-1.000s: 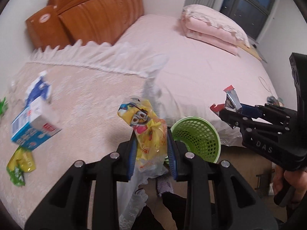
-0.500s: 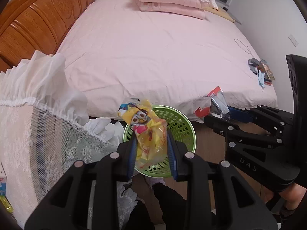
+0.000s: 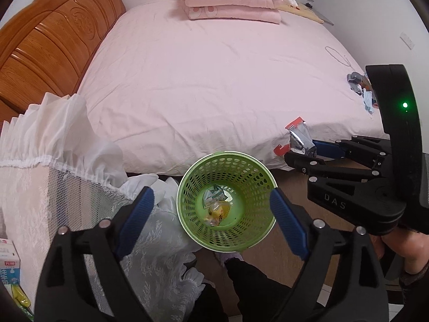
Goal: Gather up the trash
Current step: 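Carry both items over the green wastebasket and open both tools, then move both tools back over the bed toward the snack bag and carton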
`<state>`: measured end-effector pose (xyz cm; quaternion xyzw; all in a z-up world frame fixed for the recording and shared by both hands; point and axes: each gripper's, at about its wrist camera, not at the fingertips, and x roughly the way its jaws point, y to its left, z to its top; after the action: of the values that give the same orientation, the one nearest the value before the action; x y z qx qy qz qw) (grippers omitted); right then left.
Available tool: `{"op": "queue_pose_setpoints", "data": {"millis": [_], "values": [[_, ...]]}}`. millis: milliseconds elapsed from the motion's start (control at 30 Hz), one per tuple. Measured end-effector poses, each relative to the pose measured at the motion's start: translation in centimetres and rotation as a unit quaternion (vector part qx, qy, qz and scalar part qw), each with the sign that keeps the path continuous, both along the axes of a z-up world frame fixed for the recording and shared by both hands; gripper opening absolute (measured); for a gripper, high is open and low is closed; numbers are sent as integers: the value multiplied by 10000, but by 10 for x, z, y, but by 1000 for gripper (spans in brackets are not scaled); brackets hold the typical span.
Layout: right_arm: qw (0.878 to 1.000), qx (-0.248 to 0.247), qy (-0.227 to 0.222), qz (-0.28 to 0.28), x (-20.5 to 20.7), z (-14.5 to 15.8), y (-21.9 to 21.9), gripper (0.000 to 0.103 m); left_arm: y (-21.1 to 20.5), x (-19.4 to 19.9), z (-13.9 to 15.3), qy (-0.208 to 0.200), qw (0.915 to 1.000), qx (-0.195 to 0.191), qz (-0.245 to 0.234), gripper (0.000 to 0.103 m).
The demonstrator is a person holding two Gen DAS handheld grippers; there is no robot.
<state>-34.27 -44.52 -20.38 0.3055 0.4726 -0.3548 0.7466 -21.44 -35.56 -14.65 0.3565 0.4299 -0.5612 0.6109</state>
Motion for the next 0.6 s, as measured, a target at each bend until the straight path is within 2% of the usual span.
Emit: {"op": "queue_pose_setpoints", "data": {"millis": [100,133,200,233,267,300,433,600], "values": [[9999,127,4,48,6,-6,0,39,9,10,8,-19,9999,-20,151,93],[9998,175,6,80,9,-7,1,43,11,14,11,-25,9997,-39,223,94],[9995,286,40,141,16,-10,6,65,17,22,17,-87,9992,-106,389,95],[9994,289,66,156,20,-11,8,86,21,27,21,-137,9987,-150,475,95],[9995,245,81,156,23,-10,12,98,25,32,25,-180,9981,-190,558,95],[9996,184,94,180,28,-8,15,100,29,36,29,-222,9975,-229,637,95],[9992,189,101,323,46,-6,22,100,48,56,48,-367,9935,-393,1007,95],[9985,-2,-21,543,69,17,32,101,84,81,71,-534,9849,-613,1532,95]]}}
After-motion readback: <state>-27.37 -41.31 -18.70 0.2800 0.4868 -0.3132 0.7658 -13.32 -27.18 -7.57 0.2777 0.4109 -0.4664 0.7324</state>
